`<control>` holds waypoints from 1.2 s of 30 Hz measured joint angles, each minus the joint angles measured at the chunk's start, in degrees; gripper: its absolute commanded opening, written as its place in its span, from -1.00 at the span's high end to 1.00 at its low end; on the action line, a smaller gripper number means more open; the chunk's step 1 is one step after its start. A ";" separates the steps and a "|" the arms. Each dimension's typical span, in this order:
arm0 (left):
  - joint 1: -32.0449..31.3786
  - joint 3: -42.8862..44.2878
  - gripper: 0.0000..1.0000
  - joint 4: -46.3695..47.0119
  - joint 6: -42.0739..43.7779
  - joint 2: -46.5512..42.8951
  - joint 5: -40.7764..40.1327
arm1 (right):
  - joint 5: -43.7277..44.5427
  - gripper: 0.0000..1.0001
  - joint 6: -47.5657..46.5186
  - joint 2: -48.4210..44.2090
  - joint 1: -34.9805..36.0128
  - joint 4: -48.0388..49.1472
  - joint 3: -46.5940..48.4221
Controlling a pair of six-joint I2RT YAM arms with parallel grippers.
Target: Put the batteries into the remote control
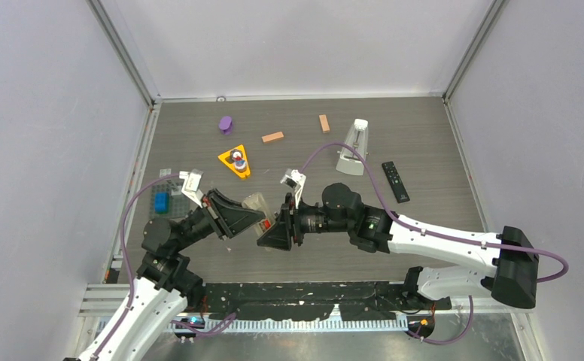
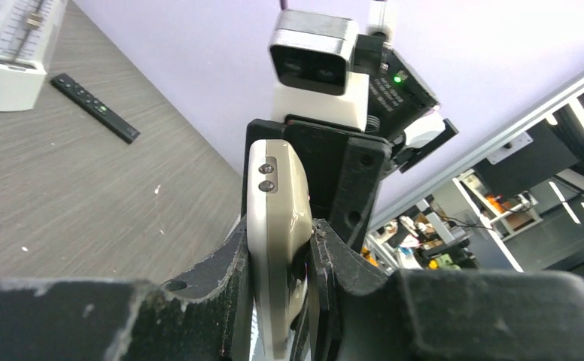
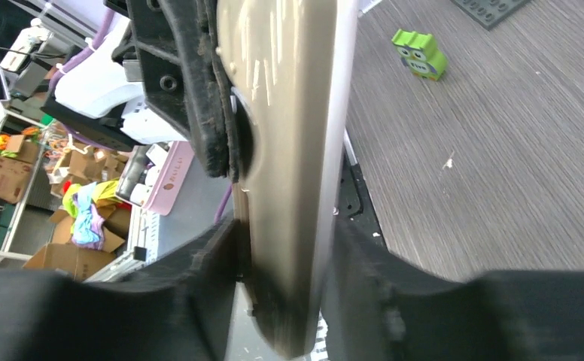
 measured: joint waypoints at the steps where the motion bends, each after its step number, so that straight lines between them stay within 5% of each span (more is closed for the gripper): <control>1: 0.00 -0.39 0.81 0.42 -0.26 0.11 -0.46 | -0.74 0.46 0.59 -0.07 -0.46 1.20 -0.59; 5: -0.04 -1.29 0.14 2.12 -1.55 0.46 -0.87 | -6.10 0.69 4.39 -0.09 -2.97 5.20 -2.51; 8: -0.04 -1.31 -0.13 2.49 -1.79 0.28 -1.55 | -9.03 0.71 6.82 0.28 -4.46 6.75 -2.56; 16: -0.04 -1.31 -0.18 -0.90 -0.70 -3.10 -5.53 | -14.69 0.70 10.01 2.08 -7.08 9.31 -3.48; 24: 0.07 -1.55 0.24 -3.69 -0.61 -2.89 -8.04 | -18.62 0.69 11.76 3.93 -7.63 11.21 -4.76; 30: 0.17 -1.64 0.28 -3.85 -0.59 -1.27 -7.80 | -19.21 0.67 12.76 4.33 -7.93 11.43 -4.79; 36: 0.39 -1.81 0.99 -3.69 -1.09 -0.55 -6.88 | -21.05 0.55 13.88 5.42 -8.37 12.50 -4.92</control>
